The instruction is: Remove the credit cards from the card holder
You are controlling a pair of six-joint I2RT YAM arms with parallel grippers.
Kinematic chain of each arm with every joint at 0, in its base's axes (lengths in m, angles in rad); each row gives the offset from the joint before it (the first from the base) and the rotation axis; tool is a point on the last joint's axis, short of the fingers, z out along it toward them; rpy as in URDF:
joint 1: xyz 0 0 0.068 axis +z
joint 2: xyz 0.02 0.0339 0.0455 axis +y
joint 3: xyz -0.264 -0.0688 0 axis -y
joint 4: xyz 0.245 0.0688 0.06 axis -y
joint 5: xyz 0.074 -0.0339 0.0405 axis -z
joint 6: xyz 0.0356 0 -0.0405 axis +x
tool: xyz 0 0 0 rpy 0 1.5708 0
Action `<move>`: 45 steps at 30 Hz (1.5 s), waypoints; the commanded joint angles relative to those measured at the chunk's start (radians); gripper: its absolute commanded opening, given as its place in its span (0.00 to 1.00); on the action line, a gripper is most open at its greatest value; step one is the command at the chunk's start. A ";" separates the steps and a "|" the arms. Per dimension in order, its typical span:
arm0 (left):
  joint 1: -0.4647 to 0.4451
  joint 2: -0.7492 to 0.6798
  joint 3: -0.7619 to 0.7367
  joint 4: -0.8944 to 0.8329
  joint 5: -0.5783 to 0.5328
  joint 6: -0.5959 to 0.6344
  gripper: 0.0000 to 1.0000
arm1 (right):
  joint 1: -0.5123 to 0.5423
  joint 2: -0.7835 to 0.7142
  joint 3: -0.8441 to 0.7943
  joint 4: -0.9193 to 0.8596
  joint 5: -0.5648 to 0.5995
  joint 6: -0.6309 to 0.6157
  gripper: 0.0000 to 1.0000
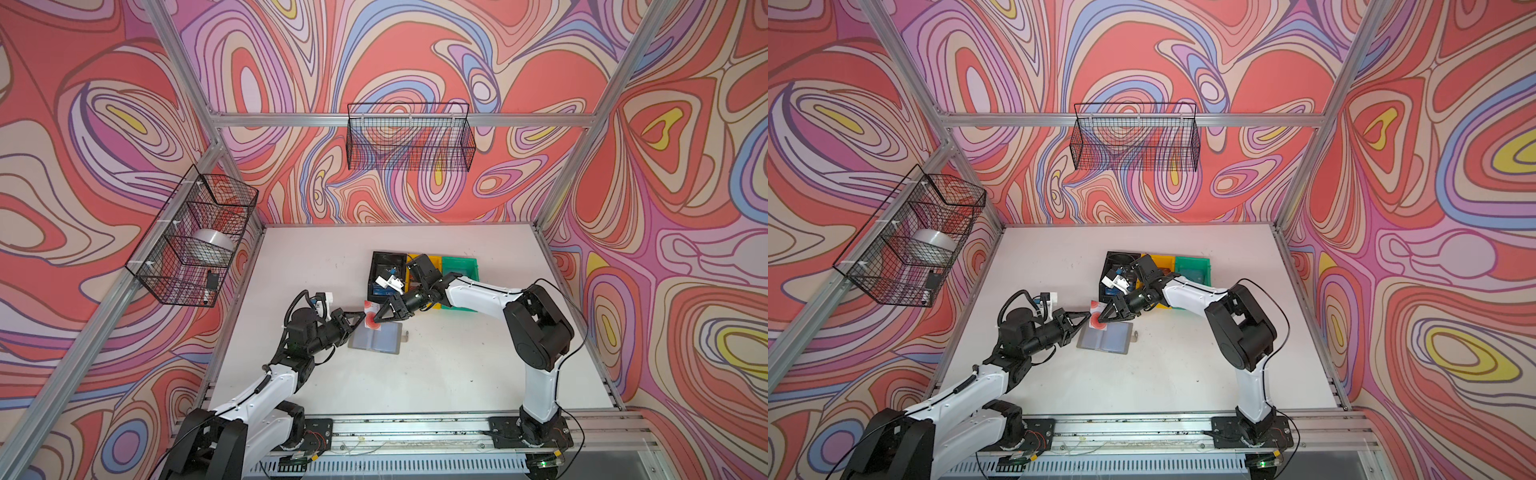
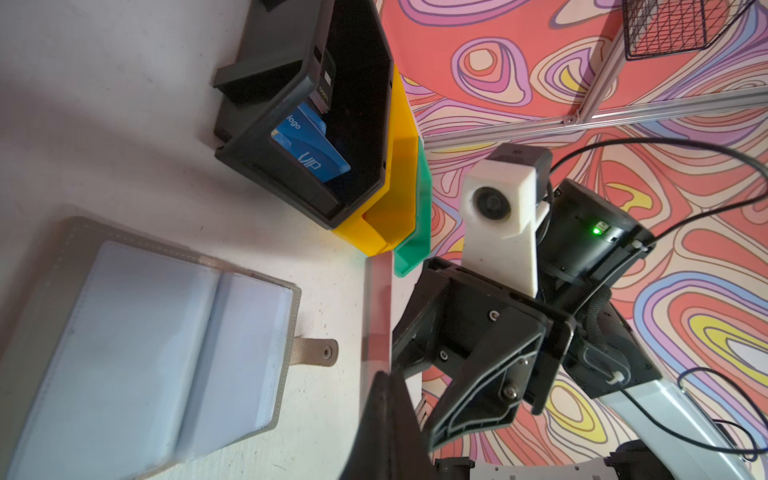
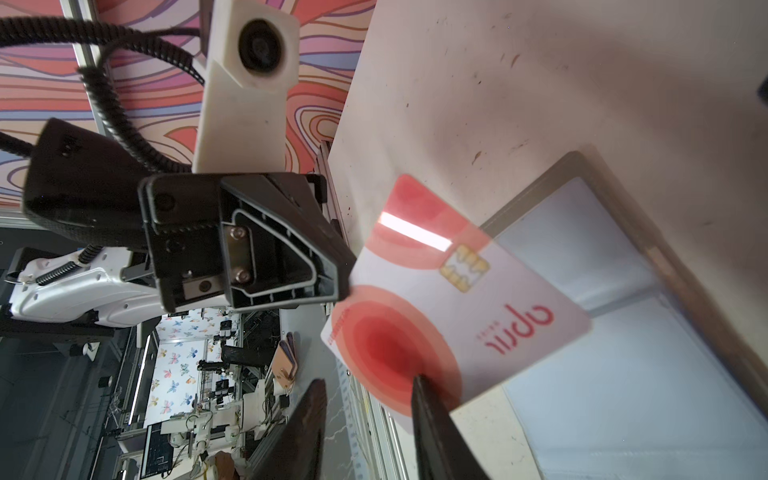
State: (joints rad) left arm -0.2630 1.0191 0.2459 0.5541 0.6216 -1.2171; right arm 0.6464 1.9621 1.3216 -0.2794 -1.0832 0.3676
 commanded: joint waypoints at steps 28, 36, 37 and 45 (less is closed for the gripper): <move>-0.006 -0.011 -0.022 0.060 0.000 -0.020 0.00 | -0.039 0.003 -0.015 0.024 0.005 0.008 0.39; -0.006 0.008 -0.019 0.077 0.009 -0.024 0.00 | -0.020 0.037 -0.010 0.092 -0.021 0.048 0.39; -0.006 0.008 -0.019 0.074 0.009 -0.023 0.00 | -0.021 0.037 -0.010 0.102 -0.026 0.054 0.39; -0.010 0.007 -0.020 -0.019 0.000 0.005 0.00 | -0.021 0.014 -0.003 0.148 -0.078 0.068 0.13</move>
State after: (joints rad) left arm -0.2638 1.0241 0.2344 0.5659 0.6155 -1.2274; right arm 0.6228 1.9816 1.2949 -0.1658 -1.1244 0.4355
